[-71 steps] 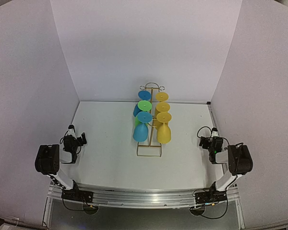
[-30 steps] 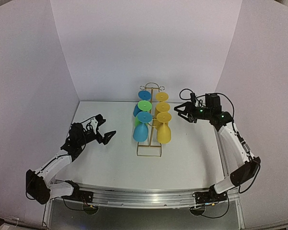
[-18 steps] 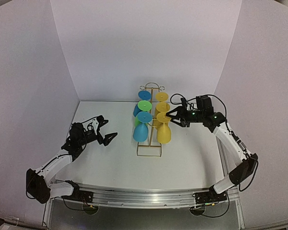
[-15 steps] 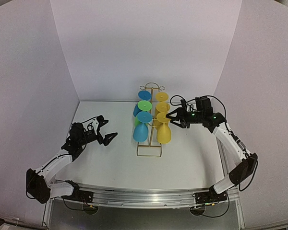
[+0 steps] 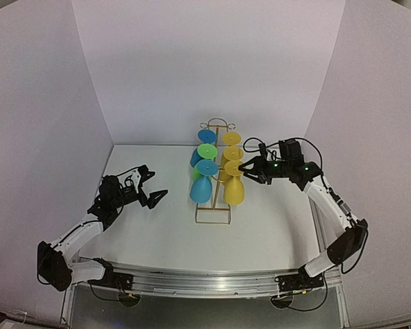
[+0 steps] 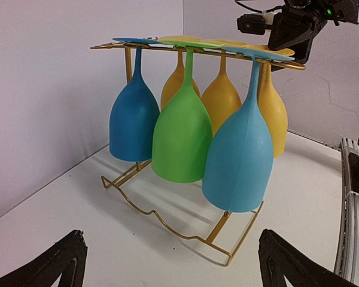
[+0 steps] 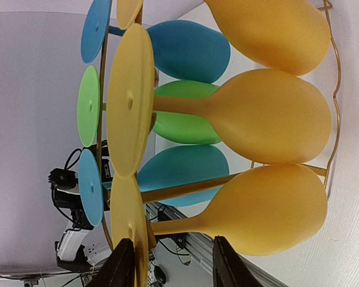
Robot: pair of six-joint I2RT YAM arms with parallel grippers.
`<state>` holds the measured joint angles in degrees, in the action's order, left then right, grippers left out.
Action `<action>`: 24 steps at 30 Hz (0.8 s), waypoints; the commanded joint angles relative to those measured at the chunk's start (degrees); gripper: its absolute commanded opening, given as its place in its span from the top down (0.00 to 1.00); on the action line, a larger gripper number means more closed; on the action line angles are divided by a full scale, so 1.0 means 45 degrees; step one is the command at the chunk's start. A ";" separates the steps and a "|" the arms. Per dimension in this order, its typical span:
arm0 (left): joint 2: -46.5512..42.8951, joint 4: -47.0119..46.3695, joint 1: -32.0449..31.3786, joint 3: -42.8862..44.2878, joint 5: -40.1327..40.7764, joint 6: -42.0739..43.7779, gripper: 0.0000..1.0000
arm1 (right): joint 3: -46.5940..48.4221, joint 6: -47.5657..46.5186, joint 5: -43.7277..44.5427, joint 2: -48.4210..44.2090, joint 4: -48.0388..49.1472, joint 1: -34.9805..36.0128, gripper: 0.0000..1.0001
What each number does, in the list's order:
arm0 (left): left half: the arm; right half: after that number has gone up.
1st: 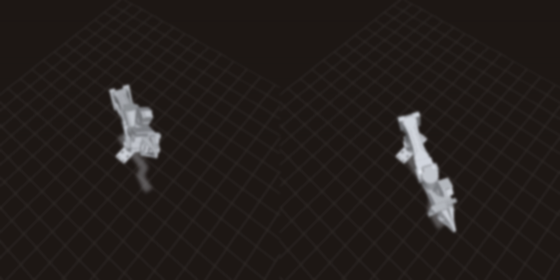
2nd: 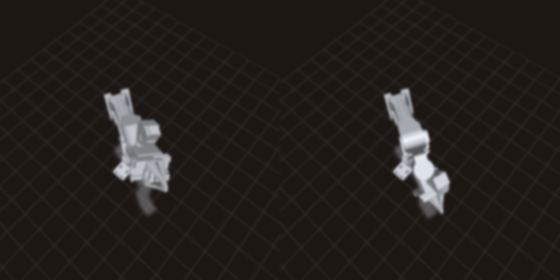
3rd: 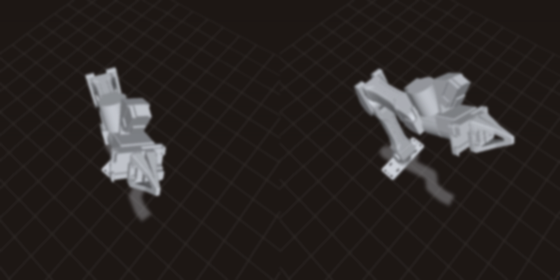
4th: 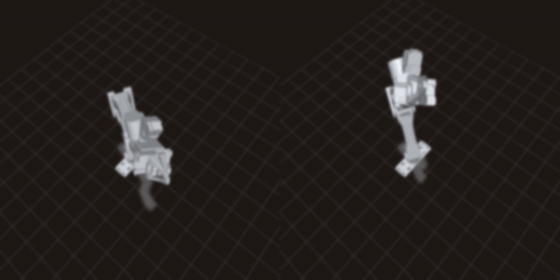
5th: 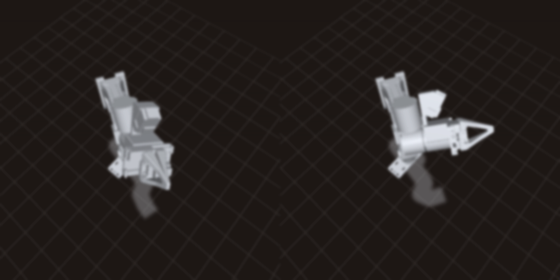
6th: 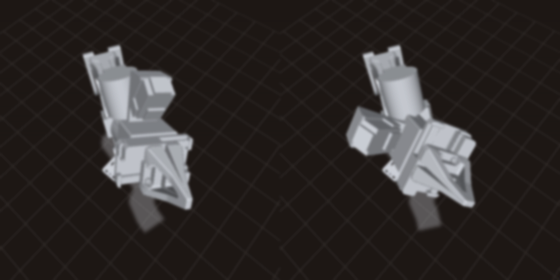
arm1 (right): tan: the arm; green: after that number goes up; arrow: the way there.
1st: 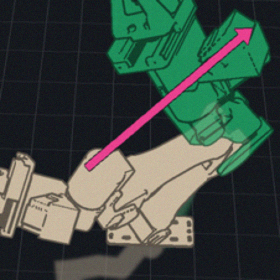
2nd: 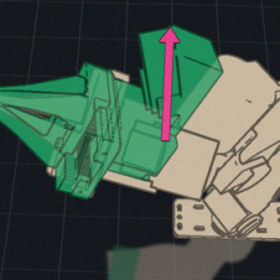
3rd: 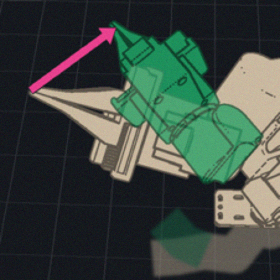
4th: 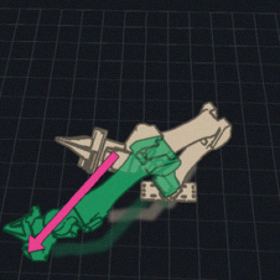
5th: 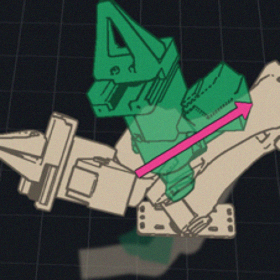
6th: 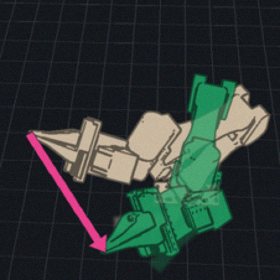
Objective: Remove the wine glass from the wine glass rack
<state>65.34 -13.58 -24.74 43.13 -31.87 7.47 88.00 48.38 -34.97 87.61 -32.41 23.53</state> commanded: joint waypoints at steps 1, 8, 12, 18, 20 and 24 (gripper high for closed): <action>-0.0057 -0.0440 -0.0050 0.0454 -0.0311 0.0049 0.00 | 0.0292 -0.0260 0.0583 -0.0301 -0.0903 0.0009 0.64; -0.0047 -0.0296 -0.0054 0.0501 -0.0347 0.0043 0.00 | 0.0586 -0.0319 0.0818 -0.0403 -0.1198 0.0003 0.68; -0.0043 -0.0228 -0.0071 0.0485 -0.0360 0.0044 0.00 | 0.0703 -0.0321 0.0850 -0.0456 -0.1294 0.0005 0.72; 0.0027 -0.0175 -0.0070 0.0512 -0.0406 0.0001 0.00 | 0.0825 -0.0321 0.0839 -0.0465 -0.1350 0.0016 0.81; 0.0034 -0.0147 -0.0076 0.0509 -0.0436 -0.0036 0.00 | 0.0835 -0.0289 0.0819 -0.0453 -0.1369 0.0006 0.84; 0.0041 -0.0122 -0.0070 0.0504 -0.0451 -0.0058 0.00 | 0.0847 -0.0224 0.0817 -0.0448 -0.1366 0.0014 0.89</action>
<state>65.34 -13.49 -24.82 43.13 -32.91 7.46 90.41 47.66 -32.74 86.87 -35.62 23.53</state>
